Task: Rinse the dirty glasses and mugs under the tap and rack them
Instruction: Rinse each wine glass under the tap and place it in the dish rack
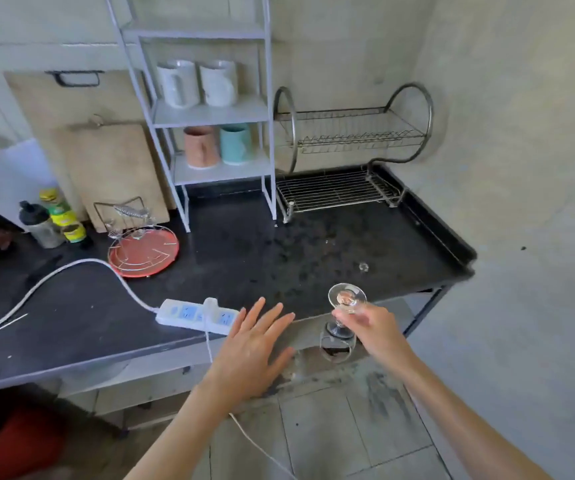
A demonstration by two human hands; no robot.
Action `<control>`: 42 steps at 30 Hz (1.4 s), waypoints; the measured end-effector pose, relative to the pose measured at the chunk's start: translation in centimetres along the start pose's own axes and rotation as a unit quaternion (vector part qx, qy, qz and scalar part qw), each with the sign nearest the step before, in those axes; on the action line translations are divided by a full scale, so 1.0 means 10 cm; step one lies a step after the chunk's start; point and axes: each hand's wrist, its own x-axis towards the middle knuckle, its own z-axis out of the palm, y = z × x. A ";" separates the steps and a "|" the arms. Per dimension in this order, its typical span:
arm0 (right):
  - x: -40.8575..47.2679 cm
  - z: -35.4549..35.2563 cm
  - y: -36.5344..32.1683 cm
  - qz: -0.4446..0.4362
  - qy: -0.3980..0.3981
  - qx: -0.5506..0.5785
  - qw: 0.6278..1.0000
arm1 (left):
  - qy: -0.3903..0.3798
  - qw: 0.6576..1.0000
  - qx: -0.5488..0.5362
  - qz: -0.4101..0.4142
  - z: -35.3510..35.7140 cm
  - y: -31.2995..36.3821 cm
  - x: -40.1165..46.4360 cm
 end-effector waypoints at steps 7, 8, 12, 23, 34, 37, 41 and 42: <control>0.90 -0.68 0.16 -0.004 0.064 -0.012 0.998 | -0.004 0.999 0.018 0.044 -0.11 0.15 1.15; 1.05 -0.76 0.10 -0.006 0.063 -0.008 0.998 | -0.008 0.999 0.004 0.046 -0.14 0.12 1.32; 1.74 -1.01 -0.24 -0.038 0.059 0.009 0.997 | 0.023 0.998 0.030 0.046 -0.26 -0.10 2.02; 3.89 -1.41 -1.53 -0.170 0.089 0.093 0.977 | 0.119 0.992 0.026 -0.044 -1.00 -0.73 3.68; 5.28 -0.90 -1.66 -0.182 -0.002 -0.048 0.982 | 0.142 0.978 0.131 -0.080 -1.09 -0.87 4.22; 5.46 -0.82 -1.60 -0.182 -0.019 -0.057 0.982 | 0.141 0.976 0.129 -0.106 -1.03 -0.82 4.26; 5.61 -0.79 -1.57 -0.178 -0.047 -0.058 0.981 | 0.146 0.972 0.128 -0.132 -0.99 -0.77 4.29; 5.61 -0.78 -1.57 -0.184 -0.055 -0.046 0.980 | 0.141 0.972 0.130 -0.135 -1.00 -0.76 4.29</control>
